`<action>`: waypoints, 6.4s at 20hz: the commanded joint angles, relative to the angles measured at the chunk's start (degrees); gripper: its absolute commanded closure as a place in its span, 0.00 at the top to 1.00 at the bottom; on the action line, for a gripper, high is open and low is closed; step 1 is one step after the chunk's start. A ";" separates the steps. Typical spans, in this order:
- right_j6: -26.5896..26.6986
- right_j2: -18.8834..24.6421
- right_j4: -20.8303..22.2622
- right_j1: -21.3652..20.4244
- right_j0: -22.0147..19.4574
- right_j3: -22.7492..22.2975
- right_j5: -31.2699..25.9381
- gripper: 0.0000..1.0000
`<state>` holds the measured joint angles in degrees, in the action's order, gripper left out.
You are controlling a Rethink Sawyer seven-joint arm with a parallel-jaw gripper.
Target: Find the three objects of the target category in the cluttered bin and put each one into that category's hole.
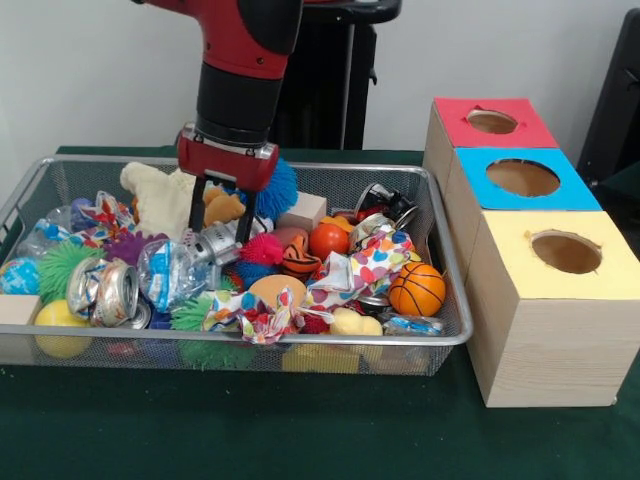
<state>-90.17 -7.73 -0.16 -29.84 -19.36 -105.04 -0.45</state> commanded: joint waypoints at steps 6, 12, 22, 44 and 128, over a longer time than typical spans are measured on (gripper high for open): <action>-17.10 0.89 -11.42 -10.65 -0.27 -5.71 -16.53 1.00; -17.84 1.11 -15.69 -12.98 0.66 -7.35 -20.59 1.00; -16.63 3.13 -19.45 -10.60 0.45 -8.30 -12.92 1.00; -6.52 -0.69 -14.26 -6.06 -0.75 3.53 -15.39 1.00; -10.74 1.65 -2.50 -15.97 2.06 2.54 -25.82 0.00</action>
<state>-90.59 -1.25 -2.64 -40.36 -20.24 -104.37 -17.62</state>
